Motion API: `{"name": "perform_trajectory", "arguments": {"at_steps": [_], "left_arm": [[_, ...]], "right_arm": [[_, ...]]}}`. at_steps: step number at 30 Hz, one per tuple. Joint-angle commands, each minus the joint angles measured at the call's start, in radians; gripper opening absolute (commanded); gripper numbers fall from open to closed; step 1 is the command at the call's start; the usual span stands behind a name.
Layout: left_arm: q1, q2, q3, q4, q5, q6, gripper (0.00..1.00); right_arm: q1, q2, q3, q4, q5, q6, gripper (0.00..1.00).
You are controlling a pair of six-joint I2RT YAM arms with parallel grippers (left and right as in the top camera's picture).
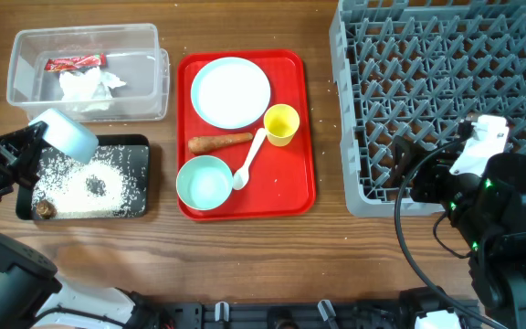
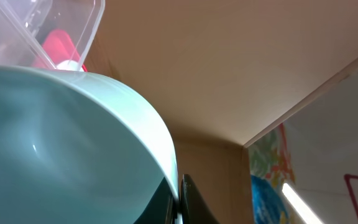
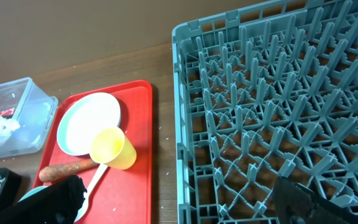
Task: Sort waste into correct bins and load items into the dishwasher rack
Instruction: 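Tip the blue bowl over the black tray to pour out the rice, then place the blue bowl back on the red tray and release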
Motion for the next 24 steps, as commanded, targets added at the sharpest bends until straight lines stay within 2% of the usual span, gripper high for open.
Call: {"name": "perform_trajectory", "arguments": {"at_steps": [1,4,11,15,19,24], "left_arm": [[0.005,0.010,-0.005,-0.052,0.027,0.039,0.04],[0.009,0.011,-0.005,-0.006,0.016,0.042,0.04],[-0.016,-0.013,0.000,-0.052,0.016,0.054,0.04],[-0.079,-0.074,0.027,-0.055,0.016,0.054,0.04],[-0.229,-0.169,0.034,-0.020,-0.007,0.053,0.04],[-0.563,-0.219,0.034,0.066,-0.050,0.053,0.04]], "right_arm": [[0.002,0.001,0.019,-0.005,0.021,-0.018,1.00],[0.002,0.001,0.019,-0.005,0.021,-0.018,1.00],[0.002,0.001,0.019,0.003,0.021,-0.018,1.00],[0.002,0.001,0.019,0.003,0.021,-0.018,1.00],[0.002,0.001,0.019,0.009,0.021,-0.018,1.00],[0.002,0.001,0.019,0.010,0.021,-0.018,1.00]]}}
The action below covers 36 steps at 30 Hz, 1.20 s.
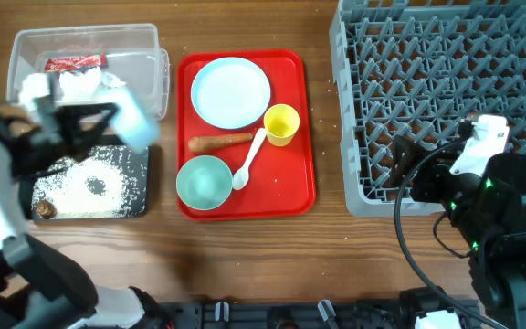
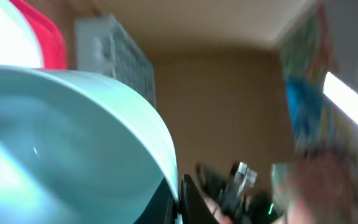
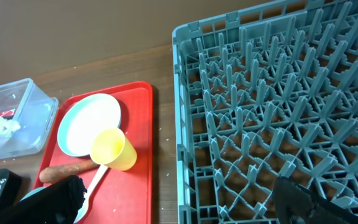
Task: Sort waste into correct bins and load items into the dishwasher rack
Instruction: 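Place the blue bowl back on the red tray and release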
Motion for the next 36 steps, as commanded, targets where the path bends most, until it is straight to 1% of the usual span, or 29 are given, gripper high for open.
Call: {"name": "perform_trajectory", "arguments": {"at_steps": [1,2,3,5,6,8,10,11,13,14,15,16,18,20,22,23,26,32,33,34,36], "left_arm": [[-0.245,-0.021,0.017,0.068,-0.034,0.016,0.04],[-0.306,-0.021,0.017,0.105,-0.050,-0.006,0.04],[-0.428,-0.021,0.017,0.208,-0.110,-0.112,0.04],[-0.542,-0.021,0.017,0.323,-0.213,-0.249,0.04],[-0.616,-0.021,0.017,0.397,-0.305,-0.354,0.04],[-0.740,-0.021,0.017,0.495,-0.505,-0.520,0.04],[-0.909,-0.021,0.017,0.565,-0.814,-0.681,0.04],[-0.996,-0.021,0.017,0.577,-0.963,-0.734,0.04],[-1.093,-0.020,0.016,0.578,-1.119,-0.789,0.04],[-1.206,-0.018,0.014,0.575,-1.295,-0.852,0.04],[-1.263,-0.013,0.013,0.575,-1.380,-0.878,0.04],[-1.301,-0.011,0.013,0.575,-1.432,-0.892,0.04],[-1.412,0.019,0.012,0.587,-1.618,-0.928,0.04],[-1.466,0.051,0.012,0.607,-1.693,-0.928,0.04],[-1.509,0.102,0.012,0.633,-1.731,-0.927,0.04],[-1.532,0.154,0.012,0.642,-1.732,-0.924,0.04],[-1.547,0.214,0.012,0.637,-1.732,-0.924,0.04],[-1.543,0.279,0.012,0.639,-1.731,-0.924,0.05],[-1.544,0.279,0.012,0.639,-1.731,-0.924,0.12],[-1.544,0.279,0.012,0.639,-1.731,-0.924,0.25],[-1.544,0.279,0.012,0.643,-1.730,-0.925,0.41]], "right_arm": [[0.002,0.001,0.019,0.005,0.021,-0.018,1.00],[0.002,0.001,0.019,0.005,0.021,-0.018,1.00],[0.002,0.001,0.019,0.005,0.021,-0.018,1.00],[0.002,0.001,0.019,0.005,0.021,-0.018,1.00],[0.002,0.001,0.019,0.005,0.021,-0.018,1.00],[0.002,0.001,0.019,0.003,0.021,-0.018,1.00],[0.002,0.001,0.019,-0.006,0.021,-0.018,1.00],[0.002,0.001,0.019,-0.010,0.021,-0.018,1.00],[0.002,0.001,0.019,-0.014,0.022,-0.019,1.00],[0.002,0.001,0.019,-0.018,0.021,-0.018,1.00],[0.002,0.001,0.019,-0.024,0.021,-0.018,1.00],[0.002,0.001,0.019,-0.028,0.021,-0.018,1.00],[0.002,0.001,0.019,-0.031,0.021,-0.018,1.00],[0.002,0.001,0.019,-0.031,0.021,-0.018,1.00],[0.002,0.001,0.019,-0.031,0.021,-0.018,1.00],[0.002,0.001,0.019,-0.033,0.021,-0.018,1.00],[0.002,0.001,0.019,-0.036,0.021,-0.018,1.00],[0.002,0.001,0.019,-0.036,0.021,-0.018,1.00],[0.002,0.001,0.019,-0.036,0.021,-0.019,1.00],[0.002,0.001,0.019,-0.036,0.021,-0.019,1.00],[0.002,0.001,0.019,-0.036,0.021,-0.018,1.00]]}}
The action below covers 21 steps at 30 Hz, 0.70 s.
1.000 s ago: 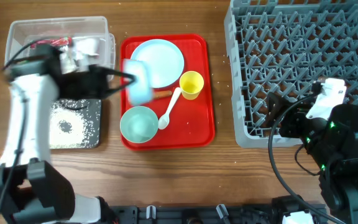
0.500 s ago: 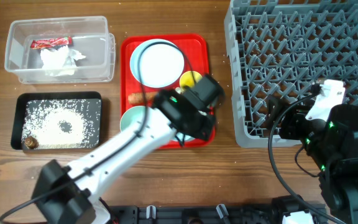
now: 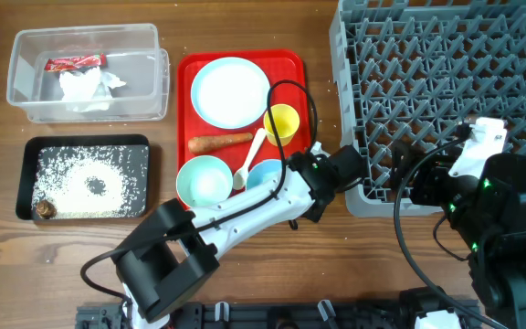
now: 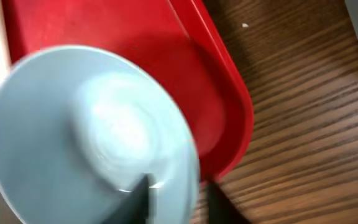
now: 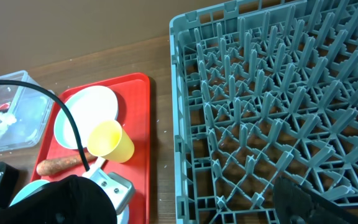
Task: Sort waste into correct bins and load items into the dishwasher rack
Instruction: 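Place the blue bowl back on the red tray and release, then grasp the yellow cup with the left gripper and lift it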
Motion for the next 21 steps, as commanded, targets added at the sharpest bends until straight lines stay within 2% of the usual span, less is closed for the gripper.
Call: {"name": "perform_trajectory", "arguments": {"at_steps": [1,5,10,13,17,21], "left_arm": [[0.000,0.009,0.005,0.010,-0.018,-0.010,0.46],[0.010,0.008,0.031,0.011,-0.014,-0.010,0.54],[0.064,-0.017,0.167,-0.056,-0.012,-0.009,0.67],[0.121,-0.023,0.216,-0.019,-0.011,-0.001,0.73],[0.209,-0.001,0.214,0.096,-0.007,0.080,0.73],[0.282,0.055,0.214,0.220,0.094,0.272,0.70]], "right_arm": [[0.002,0.000,0.016,-0.001,0.021,-0.018,1.00],[0.002,0.000,0.016,-0.001,0.021,-0.018,1.00],[0.002,0.000,0.016,-0.001,0.021,-0.018,1.00],[0.002,0.000,0.016,-0.001,0.021,-0.018,1.00],[0.002,0.000,0.016,0.000,0.021,-0.018,1.00],[0.002,0.000,0.016,0.000,0.021,-0.018,1.00]]}}
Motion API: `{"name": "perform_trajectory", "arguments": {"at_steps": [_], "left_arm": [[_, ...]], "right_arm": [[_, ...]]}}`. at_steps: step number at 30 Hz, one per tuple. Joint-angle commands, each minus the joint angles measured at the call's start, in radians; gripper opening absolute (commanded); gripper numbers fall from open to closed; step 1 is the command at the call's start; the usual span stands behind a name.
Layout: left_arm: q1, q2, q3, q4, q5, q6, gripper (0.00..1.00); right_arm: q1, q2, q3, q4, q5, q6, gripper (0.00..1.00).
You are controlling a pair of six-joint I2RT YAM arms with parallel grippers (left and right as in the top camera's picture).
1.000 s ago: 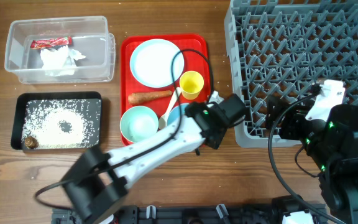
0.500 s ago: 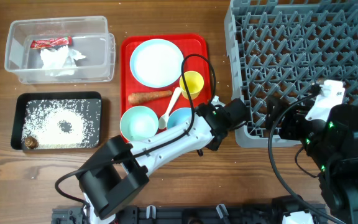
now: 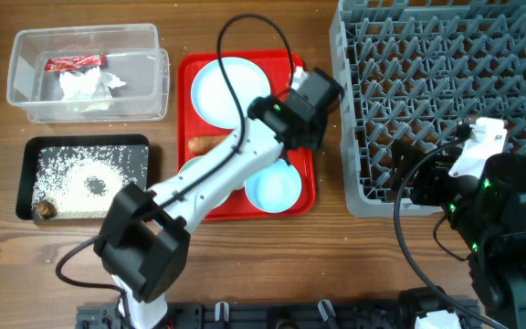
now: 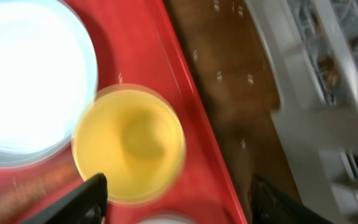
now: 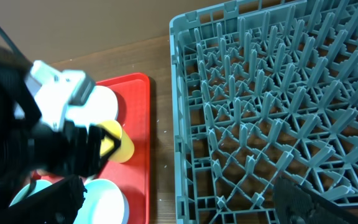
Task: Sort waste into correct bins and load items into the dishwasher rack
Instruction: 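Grasp the yellow cup with the left gripper and lift it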
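My left gripper (image 3: 305, 94) hangs open over the yellow cup (image 4: 129, 143) on the red tray (image 3: 307, 187); its dark fingers (image 4: 73, 199) stand either side of the cup, below it in the left wrist view. A light blue bowl (image 3: 272, 189) lies upright at the tray's front right. The white plate (image 3: 229, 87) lies at the tray's back, and an orange sausage-like piece (image 3: 201, 144) lies mid-tray. My left arm hides the second bowl and the spoon. My right gripper (image 5: 179, 205) is open and empty by the grey dishwasher rack (image 3: 446, 100).
A clear bin (image 3: 85, 73) holding a red wrapper and crumpled tissue stands at the back left. In front of it sits a black tray (image 3: 85, 178) strewn with rice. The rack fills the right side of the table.
My left gripper was shut on the light blue bowl low over the tray's front right. The bowl now lies there, let go, and the gripper is open farther back over the yellow cup.
My left gripper held the light blue bowl tilted over the black rice tray at the far left. Then it held it near the clear bin, then low at the red tray's front right. Now the bowl rests there. The right arm stayed by the rack.
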Motion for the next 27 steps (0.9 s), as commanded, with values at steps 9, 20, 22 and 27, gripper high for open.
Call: {"name": "perform_trajectory", "arguments": {"at_steps": [9,20,22,27], "left_arm": [[0.080,0.180,0.012,0.057,0.105,0.205,0.54],[0.108,0.106,0.040,0.007,0.111,0.173,0.04],[0.143,0.040,0.063,-0.045,0.163,0.166,0.04],[0.298,-0.142,0.072,-0.089,0.527,0.136,0.04]], "right_arm": [[0.002,0.001,0.016,0.001,0.021,-0.018,1.00],[0.002,0.055,0.016,0.005,0.021,-0.012,1.00],[0.002,0.066,0.016,0.014,0.020,0.010,1.00],[0.002,0.087,0.016,0.077,-0.047,0.006,1.00]]}}
